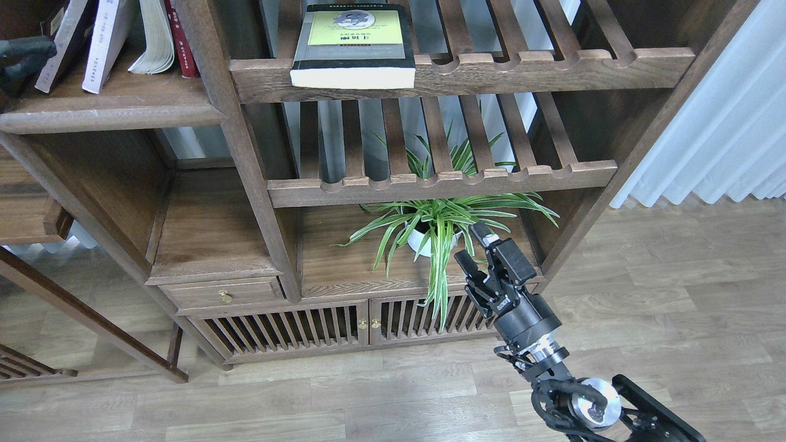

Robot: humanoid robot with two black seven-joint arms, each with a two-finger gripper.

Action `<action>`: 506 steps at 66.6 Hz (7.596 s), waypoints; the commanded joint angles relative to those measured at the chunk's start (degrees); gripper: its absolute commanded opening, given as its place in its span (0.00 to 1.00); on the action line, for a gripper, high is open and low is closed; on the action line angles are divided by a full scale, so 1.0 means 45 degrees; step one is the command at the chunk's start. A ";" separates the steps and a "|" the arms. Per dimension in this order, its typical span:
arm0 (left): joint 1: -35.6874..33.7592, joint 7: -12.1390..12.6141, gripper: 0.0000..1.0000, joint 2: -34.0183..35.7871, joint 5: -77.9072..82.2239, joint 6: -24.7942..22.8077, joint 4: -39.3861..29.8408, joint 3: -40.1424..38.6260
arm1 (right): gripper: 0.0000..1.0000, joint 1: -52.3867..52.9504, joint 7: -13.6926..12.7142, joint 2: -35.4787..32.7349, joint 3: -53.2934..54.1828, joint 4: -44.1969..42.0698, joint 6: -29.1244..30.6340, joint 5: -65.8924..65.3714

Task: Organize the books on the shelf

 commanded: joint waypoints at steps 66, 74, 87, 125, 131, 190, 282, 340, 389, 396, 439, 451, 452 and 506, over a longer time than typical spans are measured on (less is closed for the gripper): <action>0.7518 0.2734 0.54 0.2004 -0.2048 -0.3699 -0.3752 -0.7351 | 0.88 0.0407 -0.0010 -0.0020 -0.0253 0.0557 -0.0002 -0.0876; 0.9138 0.2734 0.53 0.1887 -0.2653 -0.3699 -0.3752 -0.8777 | 0.88 0.0641 -0.0010 -0.0020 -0.0253 0.0557 -0.0002 -0.1071; 1.1230 0.2792 0.51 0.0600 -0.3260 -0.3699 -0.3772 -1.0594 | 0.87 0.1149 -0.0010 0.0019 -0.0253 0.0947 -0.0002 -0.1267; 1.6228 0.3183 0.44 -0.3713 -0.3904 -0.3699 -0.3791 -1.2564 | 0.82 0.0857 0.0068 0.0956 -0.0331 0.1865 -0.0002 -0.2790; 1.6347 0.3183 0.45 -0.4070 -0.3963 -0.3699 -0.3791 -1.2977 | 0.82 0.0837 0.0068 0.1249 -0.0370 0.1866 -0.0002 -0.3024; 1.9765 0.2910 0.52 -0.8191 -0.5271 -0.3699 -0.3772 -1.1884 | 0.82 0.2184 0.0166 0.2675 -0.0370 0.2608 -0.0002 -0.4314; 2.0508 0.2851 0.67 -0.8328 -0.5877 -0.3699 -0.3303 -1.0888 | 0.83 0.4118 0.2451 0.2675 -0.2460 0.2354 -0.3723 -0.4255; 1.9531 0.2871 0.67 -0.8328 -0.5897 -0.3699 -0.2834 -1.0966 | 0.85 0.8161 0.2997 0.2675 -0.2265 -0.0165 -0.4896 -0.1775; 1.9238 0.2871 0.67 -0.8328 -0.5916 -0.3699 -0.2542 -1.1025 | 0.05 0.8180 0.4209 0.2675 -0.1796 -0.0342 -0.3627 -0.1130; 1.8751 0.2871 0.67 -0.8328 -0.5955 -0.3699 -0.2502 -1.1005 | 0.05 0.8025 0.4209 0.2675 -0.2323 0.0418 -0.3217 -0.1130; 1.5937 0.2754 0.61 -0.5751 -1.0798 -0.3699 -0.2795 -0.4776 | 0.03 0.3279 0.3134 0.0508 -0.3847 0.2979 -0.0002 -0.2731; 1.5918 0.2968 0.65 -0.4031 -0.9726 -0.3699 -0.1917 -0.4540 | 0.04 0.2868 0.2900 0.0293 -0.3632 0.2979 -0.0002 -0.2966; 1.5918 0.2968 0.67 -0.3992 -0.9589 -0.3699 -0.1820 -0.4560 | 0.04 0.2887 0.2900 0.0293 -0.3613 0.2979 -0.0002 -0.2966; 1.3710 0.3300 0.92 -0.6433 -1.0135 -0.3699 -0.1271 -0.4013 | 0.04 0.2673 0.2900 -0.0664 -0.3320 0.2979 -0.0002 -0.2966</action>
